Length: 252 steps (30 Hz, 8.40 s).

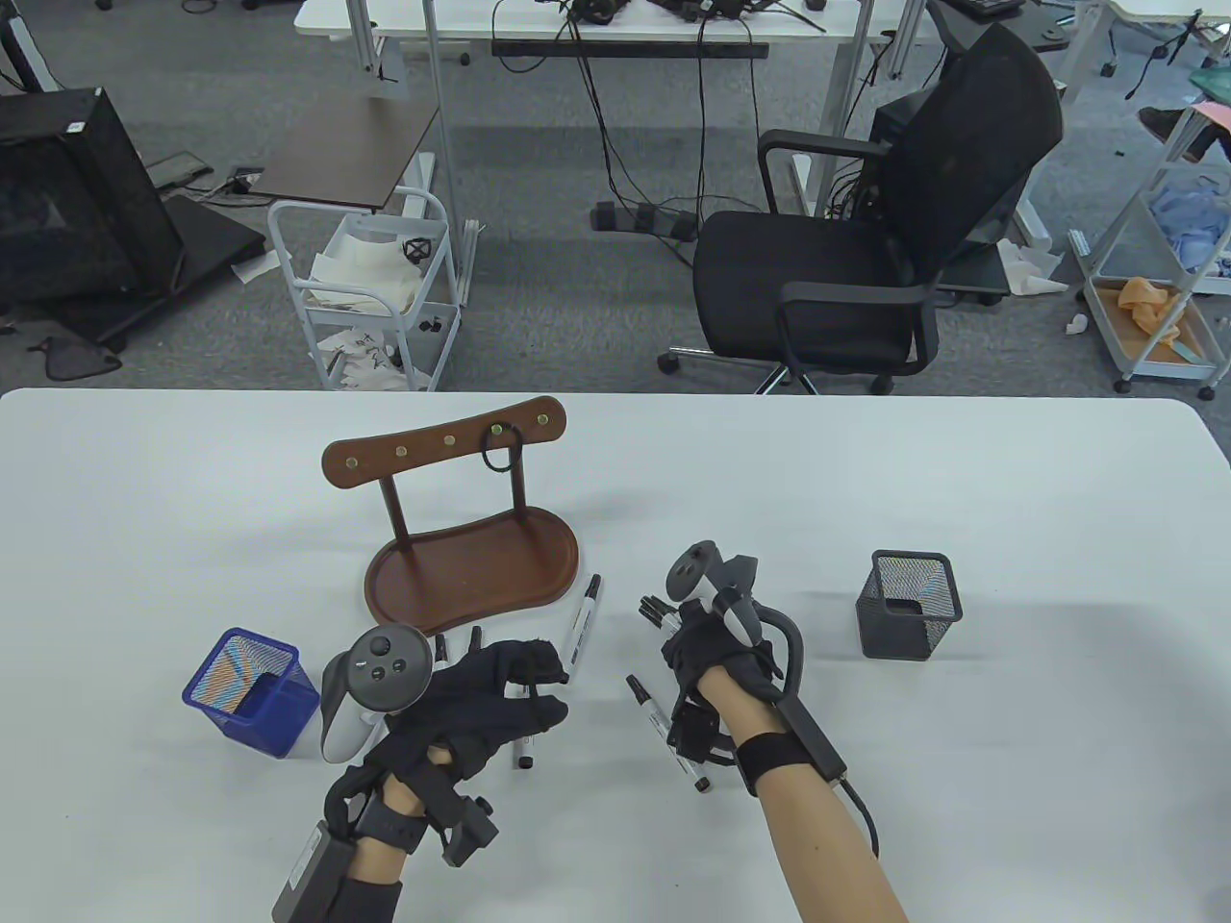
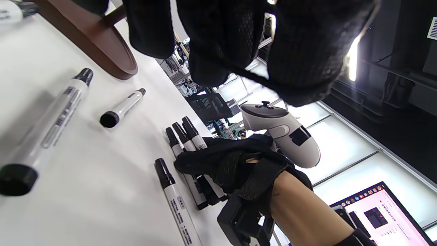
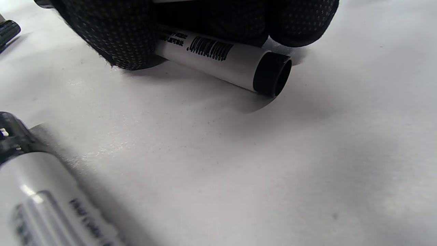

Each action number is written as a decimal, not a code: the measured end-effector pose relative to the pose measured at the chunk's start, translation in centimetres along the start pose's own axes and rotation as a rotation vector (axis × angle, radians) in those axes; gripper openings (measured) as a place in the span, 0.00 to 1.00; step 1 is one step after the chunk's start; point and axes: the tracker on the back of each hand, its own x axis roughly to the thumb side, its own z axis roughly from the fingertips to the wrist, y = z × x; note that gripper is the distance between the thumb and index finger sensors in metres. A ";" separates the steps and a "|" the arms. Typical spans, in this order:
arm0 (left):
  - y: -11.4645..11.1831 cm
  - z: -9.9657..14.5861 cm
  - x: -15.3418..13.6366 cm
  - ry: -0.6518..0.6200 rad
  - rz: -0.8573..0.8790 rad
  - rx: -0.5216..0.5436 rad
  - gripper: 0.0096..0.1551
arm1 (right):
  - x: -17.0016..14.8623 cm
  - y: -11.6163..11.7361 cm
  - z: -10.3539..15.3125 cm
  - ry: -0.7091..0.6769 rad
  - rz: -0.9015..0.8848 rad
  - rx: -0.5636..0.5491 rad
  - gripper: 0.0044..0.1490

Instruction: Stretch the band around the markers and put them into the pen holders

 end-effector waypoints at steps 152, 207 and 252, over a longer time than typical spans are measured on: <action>-1.3 -0.6 0.1 -0.028 0.002 -0.121 0.46 | 2.7 0.6 10.7 -0.671 -0.029 0.304 0.31; -1.6 -1.1 -1.7 -0.012 0.160 -0.275 0.33 | 2.0 -0.8 11.4 -0.877 -0.463 0.240 0.52; -1.8 -0.8 0.5 -0.108 0.070 -0.151 0.27 | -0.8 2.2 6.8 -0.596 -1.018 0.389 0.28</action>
